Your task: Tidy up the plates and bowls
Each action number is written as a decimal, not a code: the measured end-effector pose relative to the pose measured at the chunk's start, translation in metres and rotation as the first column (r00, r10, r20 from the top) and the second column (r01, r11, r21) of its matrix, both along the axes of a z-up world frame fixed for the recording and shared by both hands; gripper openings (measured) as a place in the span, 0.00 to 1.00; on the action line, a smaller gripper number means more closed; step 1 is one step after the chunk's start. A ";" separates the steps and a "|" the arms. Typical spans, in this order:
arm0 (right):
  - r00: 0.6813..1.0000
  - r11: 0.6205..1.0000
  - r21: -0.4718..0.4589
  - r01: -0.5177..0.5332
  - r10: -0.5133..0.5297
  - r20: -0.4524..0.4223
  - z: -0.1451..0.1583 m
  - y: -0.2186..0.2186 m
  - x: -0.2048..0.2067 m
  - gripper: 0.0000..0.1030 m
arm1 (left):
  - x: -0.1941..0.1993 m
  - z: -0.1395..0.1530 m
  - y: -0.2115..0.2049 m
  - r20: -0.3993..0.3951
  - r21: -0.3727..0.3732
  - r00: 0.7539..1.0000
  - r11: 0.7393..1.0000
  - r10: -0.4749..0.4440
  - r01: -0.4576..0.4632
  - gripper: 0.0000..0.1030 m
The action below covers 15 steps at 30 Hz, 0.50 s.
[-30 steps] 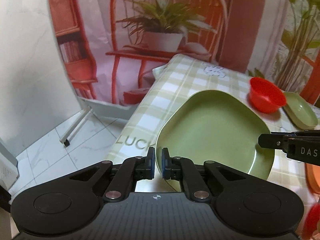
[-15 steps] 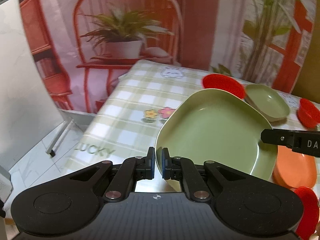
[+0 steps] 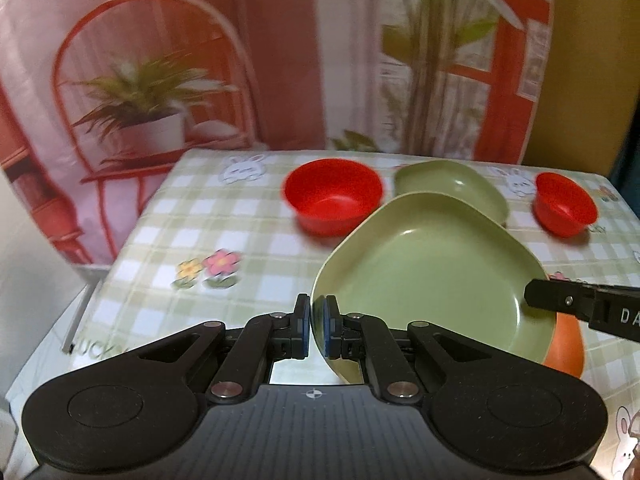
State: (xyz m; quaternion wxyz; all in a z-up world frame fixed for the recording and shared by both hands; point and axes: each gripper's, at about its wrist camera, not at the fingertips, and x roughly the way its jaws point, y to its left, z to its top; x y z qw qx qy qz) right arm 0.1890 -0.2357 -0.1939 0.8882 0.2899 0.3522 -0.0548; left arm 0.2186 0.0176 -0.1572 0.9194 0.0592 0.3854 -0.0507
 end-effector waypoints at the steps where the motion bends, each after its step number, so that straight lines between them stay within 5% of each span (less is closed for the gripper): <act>1: 1.000 1.000 0.003 0.014 -0.014 -0.001 -0.002 -0.006 -0.004 0.07 | 0.003 -0.001 -0.006 0.000 0.004 1.000 1.000 -0.013 0.013 0.07; 15: 0.991 0.992 0.004 0.129 -0.129 -0.045 -0.024 -0.047 -0.045 0.10 | 0.034 -0.028 -0.085 -0.023 0.062 0.986 0.984 -0.165 0.166 0.10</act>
